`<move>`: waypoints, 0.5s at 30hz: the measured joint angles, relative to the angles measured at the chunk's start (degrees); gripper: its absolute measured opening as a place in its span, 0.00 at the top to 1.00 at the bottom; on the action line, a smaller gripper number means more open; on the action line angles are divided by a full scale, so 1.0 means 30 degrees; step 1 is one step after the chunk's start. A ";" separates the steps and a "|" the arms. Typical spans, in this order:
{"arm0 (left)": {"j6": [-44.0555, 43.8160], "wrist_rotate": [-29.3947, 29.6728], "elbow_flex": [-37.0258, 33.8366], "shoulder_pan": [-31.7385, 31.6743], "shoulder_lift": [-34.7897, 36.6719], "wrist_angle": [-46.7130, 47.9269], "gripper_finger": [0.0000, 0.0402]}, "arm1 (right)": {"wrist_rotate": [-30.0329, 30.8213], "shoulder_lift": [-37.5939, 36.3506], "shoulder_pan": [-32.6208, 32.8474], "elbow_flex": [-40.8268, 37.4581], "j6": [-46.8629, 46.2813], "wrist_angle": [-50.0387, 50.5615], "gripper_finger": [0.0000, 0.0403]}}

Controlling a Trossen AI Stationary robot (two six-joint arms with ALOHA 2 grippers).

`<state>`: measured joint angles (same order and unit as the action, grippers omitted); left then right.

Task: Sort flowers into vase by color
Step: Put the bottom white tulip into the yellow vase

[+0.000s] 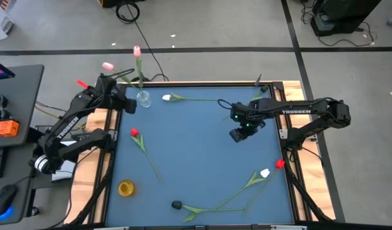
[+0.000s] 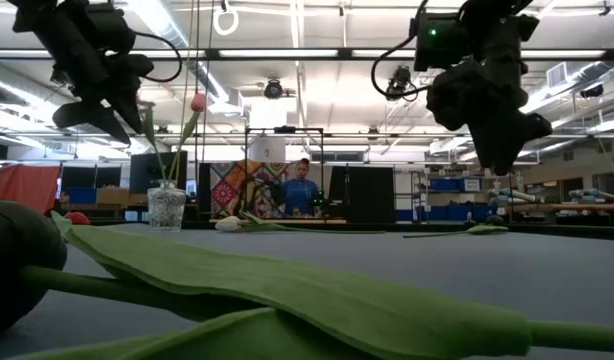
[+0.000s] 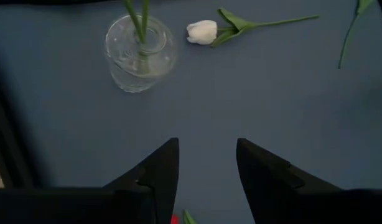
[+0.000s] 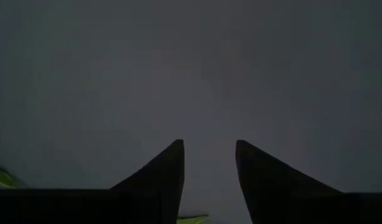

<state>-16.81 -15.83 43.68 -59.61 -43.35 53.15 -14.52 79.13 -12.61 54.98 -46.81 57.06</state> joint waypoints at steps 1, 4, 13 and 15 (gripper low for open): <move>-0.0004 0.0306 0.0000 0.0152 0.0041 0.0003 0.59 | -0.0009 0.0000 0.0118 0.0000 -0.0100 0.0009 0.62; -0.0142 0.0856 0.0000 0.0462 0.0206 0.0015 0.59 | -0.0029 0.0000 0.0620 -0.0007 -0.0396 0.0015 0.63; -0.1359 0.0915 0.0000 0.2154 0.0640 -0.0117 0.62 | 0.2483 0.0000 0.0809 -0.0007 -0.1612 -0.0649 0.64; -0.1352 0.1090 0.0000 0.2833 0.0618 -0.0582 0.64 | 0.2200 0.0000 0.0664 -0.0007 -0.1251 -0.1044 0.64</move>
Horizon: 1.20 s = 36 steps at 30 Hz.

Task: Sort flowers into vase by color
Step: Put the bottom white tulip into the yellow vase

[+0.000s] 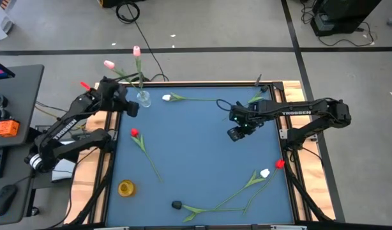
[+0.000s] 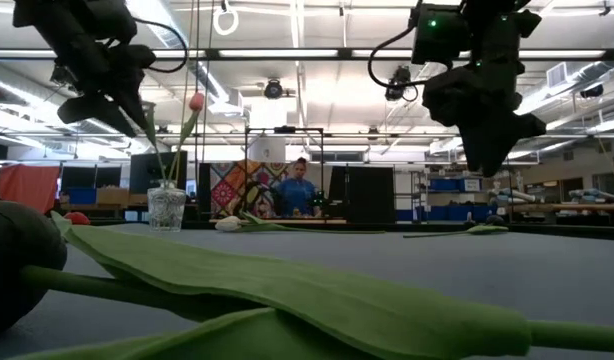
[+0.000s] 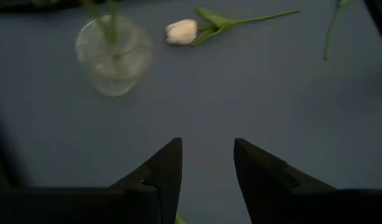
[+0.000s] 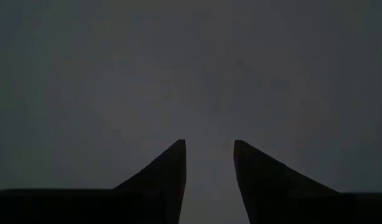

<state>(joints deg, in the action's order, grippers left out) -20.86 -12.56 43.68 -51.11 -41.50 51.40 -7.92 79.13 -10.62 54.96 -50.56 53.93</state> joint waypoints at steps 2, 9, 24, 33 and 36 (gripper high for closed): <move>-0.0190 0.0009 0.0000 0.0623 0.0000 -0.0454 0.65 | -0.0148 0.0000 -0.0111 0.0000 0.0771 -0.0044 0.64; -0.1193 0.1077 0.0000 0.2949 -0.0007 -0.1925 0.66 | 0.0628 0.0000 -0.0993 0.0000 0.1838 0.2058 0.64; -0.3622 0.2890 -0.0015 0.9316 -0.2340 -0.9157 0.66 | -0.0939 0.0641 -0.2469 0.0000 -0.2175 -0.2884 0.65; -0.4797 0.4799 -0.0007 1.3366 -0.5688 -1.2325 0.66 | -0.2680 0.0787 0.1651 -0.0029 -0.2921 0.1890 0.68; -0.5048 0.5187 -0.0015 1.4243 -0.6574 -1.2961 0.66 | -0.3589 0.0787 0.3794 -0.0029 -0.2908 0.2380 0.68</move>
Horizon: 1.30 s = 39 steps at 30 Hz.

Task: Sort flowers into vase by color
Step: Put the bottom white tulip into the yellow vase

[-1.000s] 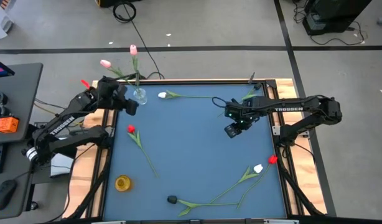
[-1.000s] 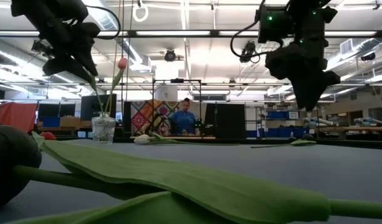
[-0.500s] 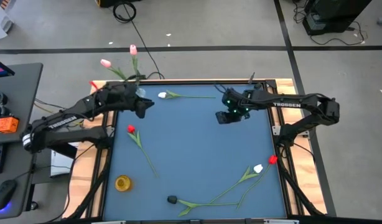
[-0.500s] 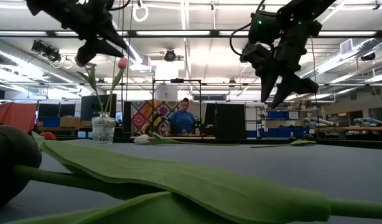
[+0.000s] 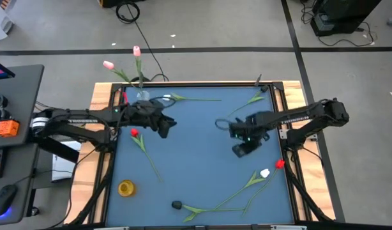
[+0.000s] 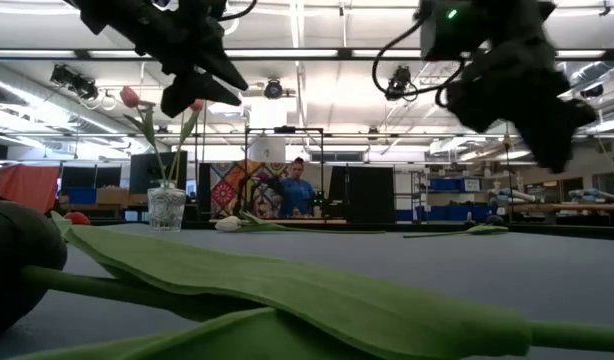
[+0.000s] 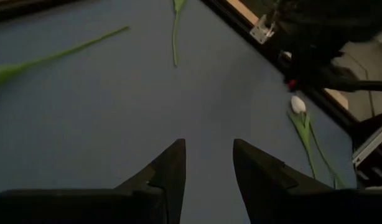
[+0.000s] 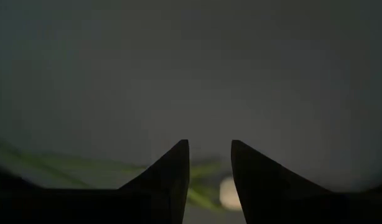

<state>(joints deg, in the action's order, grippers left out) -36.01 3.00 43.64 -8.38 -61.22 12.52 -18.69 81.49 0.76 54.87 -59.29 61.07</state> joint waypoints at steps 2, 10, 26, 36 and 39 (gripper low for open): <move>-0.0399 0.0121 0.0000 0.0437 -0.0556 -0.0600 0.66 | -0.0130 0.0000 0.1325 0.0000 -0.1198 0.0291 0.68; -0.2075 0.0647 0.0004 0.2324 -0.2027 -0.1939 0.66 | -0.0168 0.0000 0.5984 0.0022 -0.3100 0.0349 0.68; -0.5089 0.2670 0.0000 0.6381 -0.4832 -0.4697 0.66 | 0.2209 0.0379 1.5553 0.0029 0.6322 0.0069 0.70; -0.4679 0.4169 0.0000 0.7764 -0.5025 -0.7746 0.66 | 0.1762 0.5025 1.5986 0.0000 1.0790 0.0375 0.70; -0.4792 0.4185 0.0000 0.8162 -0.5025 -0.7745 0.66 | 0.1167 0.5580 1.5992 0.0001 1.0649 0.0264 0.70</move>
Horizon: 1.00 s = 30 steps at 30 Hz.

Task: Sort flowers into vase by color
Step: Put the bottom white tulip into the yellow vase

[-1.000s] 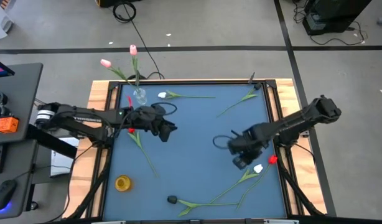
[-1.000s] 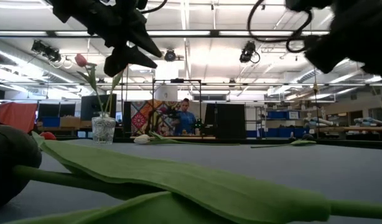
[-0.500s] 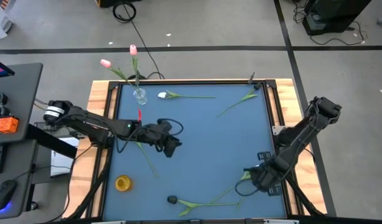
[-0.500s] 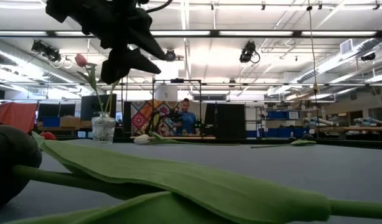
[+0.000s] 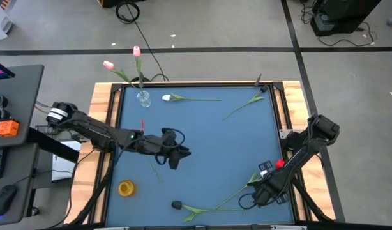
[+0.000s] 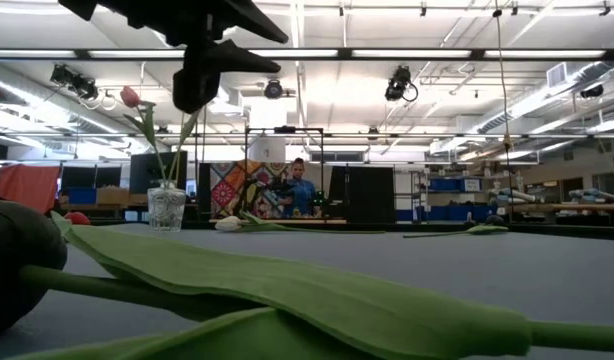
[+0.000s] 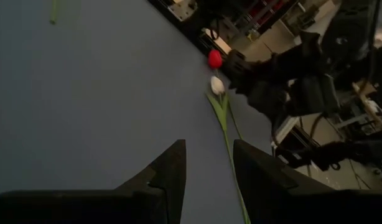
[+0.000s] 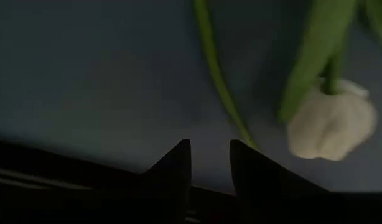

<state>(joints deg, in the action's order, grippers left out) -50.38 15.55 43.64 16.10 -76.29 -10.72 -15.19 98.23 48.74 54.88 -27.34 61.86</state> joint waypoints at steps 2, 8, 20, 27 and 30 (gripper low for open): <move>-0.0066 0.0341 0.0000 0.0282 0.0000 0.0018 0.66 | -0.0424 0.0045 0.0135 0.0093 -0.0695 -0.0198 0.70; -0.0433 0.0954 0.0000 0.0618 0.0000 0.0125 0.66 | -0.0950 -0.0859 0.0757 0.0619 -0.5411 -0.2048 0.70; 0.1281 0.0805 0.0000 0.0257 0.0357 0.0770 0.66 | 0.0813 -0.2423 0.0689 0.1390 -2.3497 -0.2516 0.70; 0.3569 0.0402 -0.0001 -0.0837 0.0370 0.1262 0.66 | 0.1076 -0.2155 0.0158 0.1368 -3.4066 -0.4792 0.70; 0.3698 -0.0241 0.0000 -0.1527 0.0372 0.1335 0.66 | 0.2301 -0.2155 0.0040 0.1368 -3.5993 -0.5930 0.70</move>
<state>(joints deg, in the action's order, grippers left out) -39.29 14.83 43.64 11.52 -75.18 -6.72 -8.29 91.77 48.86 58.98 -135.32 44.07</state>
